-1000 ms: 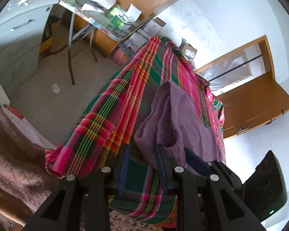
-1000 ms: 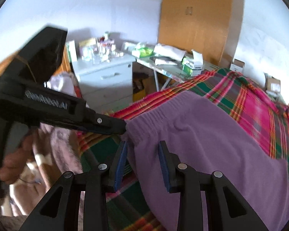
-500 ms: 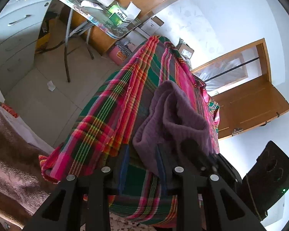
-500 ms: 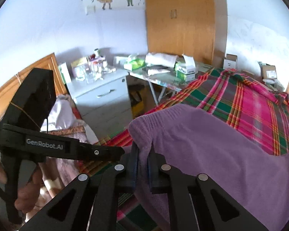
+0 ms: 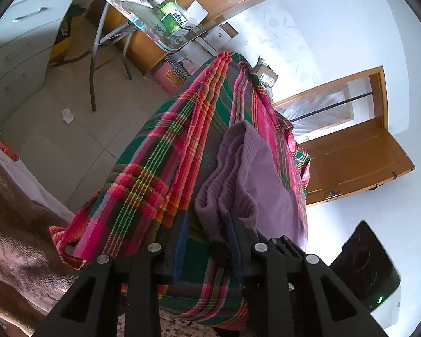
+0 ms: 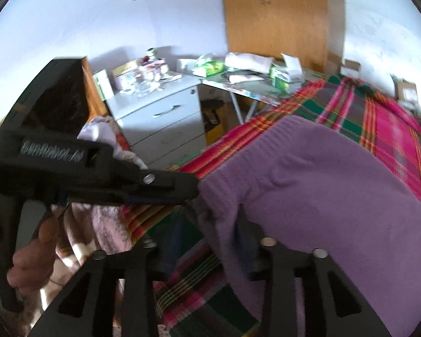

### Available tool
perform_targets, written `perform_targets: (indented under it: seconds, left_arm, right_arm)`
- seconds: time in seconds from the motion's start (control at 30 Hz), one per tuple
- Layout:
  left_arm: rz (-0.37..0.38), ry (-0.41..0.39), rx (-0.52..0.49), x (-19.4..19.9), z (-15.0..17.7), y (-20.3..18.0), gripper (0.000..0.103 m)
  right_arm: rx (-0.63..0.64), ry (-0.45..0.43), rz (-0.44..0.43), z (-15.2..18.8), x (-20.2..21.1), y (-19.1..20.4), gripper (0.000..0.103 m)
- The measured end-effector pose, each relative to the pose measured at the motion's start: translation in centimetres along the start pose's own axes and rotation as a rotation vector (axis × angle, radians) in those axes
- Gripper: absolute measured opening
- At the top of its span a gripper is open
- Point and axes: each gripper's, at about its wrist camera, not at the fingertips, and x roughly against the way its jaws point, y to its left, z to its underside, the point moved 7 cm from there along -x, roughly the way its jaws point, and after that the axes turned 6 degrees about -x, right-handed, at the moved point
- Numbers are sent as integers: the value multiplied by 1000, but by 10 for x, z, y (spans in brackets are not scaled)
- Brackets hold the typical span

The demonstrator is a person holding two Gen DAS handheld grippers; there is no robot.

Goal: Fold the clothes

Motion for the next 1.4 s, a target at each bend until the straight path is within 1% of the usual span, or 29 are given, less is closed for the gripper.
perform_targets:
  seconds: [0.13, 0.2, 0.43, 0.57, 0.6, 0.67, 0.77, 0.87, 0.9, 0.97, 1.03, 1.07, 1.23, 1.3, 1.4]
  left_arm:
    - [22, 7, 4, 0, -1, -3, 28]
    - [25, 10, 2, 0, -2, -5, 28]
    - [50, 22, -25, -2, -5, -18, 28]
    - [54, 14, -17, -1, -11, -19, 29]
    - [53, 7, -12, 0, -13, -19, 30]
    - [46, -8, -3, 3, -16, -17, 37]
    - [45, -8, 27, 4, -19, -12, 39]
    - [62, 24, 78, -2, -23, -8, 40]
    - [84, 32, 90, -4, -25, -10, 41]
    - [143, 55, 105, -8, -29, -15, 48]
    - [219, 87, 126, -14, -34, -20, 50]
    - [240, 95, 137, -16, -35, -20, 51]
    - [210, 135, 148, -29, -35, -19, 53]
    - [211, 156, 161, -35, -35, -20, 55]
    - [213, 196, 151, -46, -36, -26, 56]
  right_arm:
    - [107, -17, 111, 3, -4, 8, 39]
    - [125, -25, 151, 2, -5, 8, 39]
    - [120, -37, 195, 3, -8, 3, 39]
    - [117, -44, 220, 3, -10, -1, 28]
    - [120, -48, 223, 3, -9, -1, 27]
    - [119, -58, 227, 3, -7, -3, 20]
    - [90, -87, 220, 2, -1, -8, 13]
    - [79, -123, 217, 0, 7, -11, 12]
    - [79, -139, 216, 0, 10, -11, 12]
    - [76, -171, 216, -1, 16, -13, 12]
    - [76, -195, 217, 0, 21, -13, 12]
    - [77, -199, 212, 1, 23, -11, 12]
    - [72, -230, 197, -1, 33, -12, 12]
    - [69, -238, 192, -3, 35, -13, 12]
    - [65, -240, 180, -5, 36, -14, 12]
